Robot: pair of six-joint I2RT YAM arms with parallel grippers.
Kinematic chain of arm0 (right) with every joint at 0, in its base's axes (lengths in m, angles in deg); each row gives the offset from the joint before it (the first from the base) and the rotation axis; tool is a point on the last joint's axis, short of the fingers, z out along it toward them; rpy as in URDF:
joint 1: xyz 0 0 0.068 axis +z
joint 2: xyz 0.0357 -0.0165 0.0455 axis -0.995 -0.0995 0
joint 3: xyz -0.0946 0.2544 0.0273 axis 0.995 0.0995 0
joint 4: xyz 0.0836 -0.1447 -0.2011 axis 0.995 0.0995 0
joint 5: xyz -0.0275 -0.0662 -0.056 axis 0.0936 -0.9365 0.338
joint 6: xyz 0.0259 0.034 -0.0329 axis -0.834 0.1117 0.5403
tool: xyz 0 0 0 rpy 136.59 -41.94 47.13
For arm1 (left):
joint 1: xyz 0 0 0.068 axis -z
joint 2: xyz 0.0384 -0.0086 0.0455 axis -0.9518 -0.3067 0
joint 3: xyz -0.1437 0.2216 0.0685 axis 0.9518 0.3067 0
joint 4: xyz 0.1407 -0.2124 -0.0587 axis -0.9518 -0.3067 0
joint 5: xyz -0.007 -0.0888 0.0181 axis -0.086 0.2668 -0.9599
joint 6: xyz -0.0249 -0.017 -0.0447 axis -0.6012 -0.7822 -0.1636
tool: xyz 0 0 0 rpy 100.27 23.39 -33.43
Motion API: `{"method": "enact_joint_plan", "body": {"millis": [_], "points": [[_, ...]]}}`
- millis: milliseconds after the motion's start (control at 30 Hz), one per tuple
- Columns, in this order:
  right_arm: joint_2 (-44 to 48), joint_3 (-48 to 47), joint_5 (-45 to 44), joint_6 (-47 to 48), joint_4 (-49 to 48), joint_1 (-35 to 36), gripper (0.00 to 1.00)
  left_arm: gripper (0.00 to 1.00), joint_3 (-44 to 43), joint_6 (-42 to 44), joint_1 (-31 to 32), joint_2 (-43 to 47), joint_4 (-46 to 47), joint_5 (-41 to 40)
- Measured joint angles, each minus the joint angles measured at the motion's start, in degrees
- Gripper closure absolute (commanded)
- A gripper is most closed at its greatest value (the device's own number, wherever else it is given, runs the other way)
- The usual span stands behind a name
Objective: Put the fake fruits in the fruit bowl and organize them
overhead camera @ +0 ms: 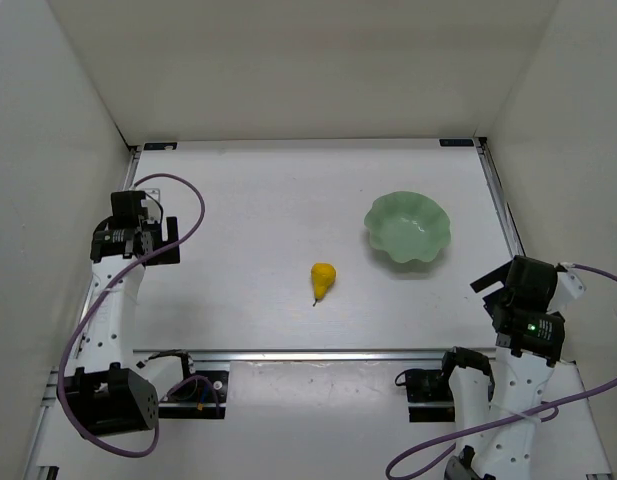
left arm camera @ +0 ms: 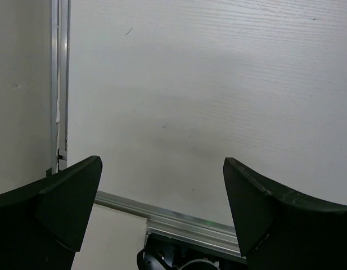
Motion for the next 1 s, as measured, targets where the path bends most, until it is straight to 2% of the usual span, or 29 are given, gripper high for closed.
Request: {"method": "enact_joint_plan", "body": {"millis": [133, 200, 400, 500, 633, 767, 1000], "points": [[0.0, 0.37, 0.55, 1.62, -0.59, 0.0, 0.0, 0.0, -0.5, 1.64, 0.85, 0.15, -0.48, 0.55], [0.04, 0.37, 1.97, 3.3, -2.01, 0.0, 0.0, 0.0, -3.76, 3.48, 4.33, -0.9, -2.6, 0.5], [-0.66, 0.33, 7.41, 7.41, -7.06, 0.17, 0.0, 0.0, -27.78, 8.87, 30.45, -15.74, -5.62, -1.53], [-1.88, 0.31, 9.7, 8.28, -8.59, 0.17, 0.0, 0.0, -33.77, 11.28, 43.15, -24.44, -6.62, -2.4], [-3.5, 0.28, 11.93, 9.01, -9.2, 0.17, 0.0, 0.0, -39.41, 12.26, 55.65, -36.72, -9.75, 0.15], [-2.05, 0.28, 12.52, 9.18, -9.11, 0.17, 0.0, 0.0, -44.04, 10.6, 61.05, -47.17, -11.47, 5.77], [2.29, 0.28, 12.63, 9.33, -7.91, 0.17, 0.0, 0.0, -40.15, 6.73, 61.29, -53.31, -10.14, 8.87]]}}
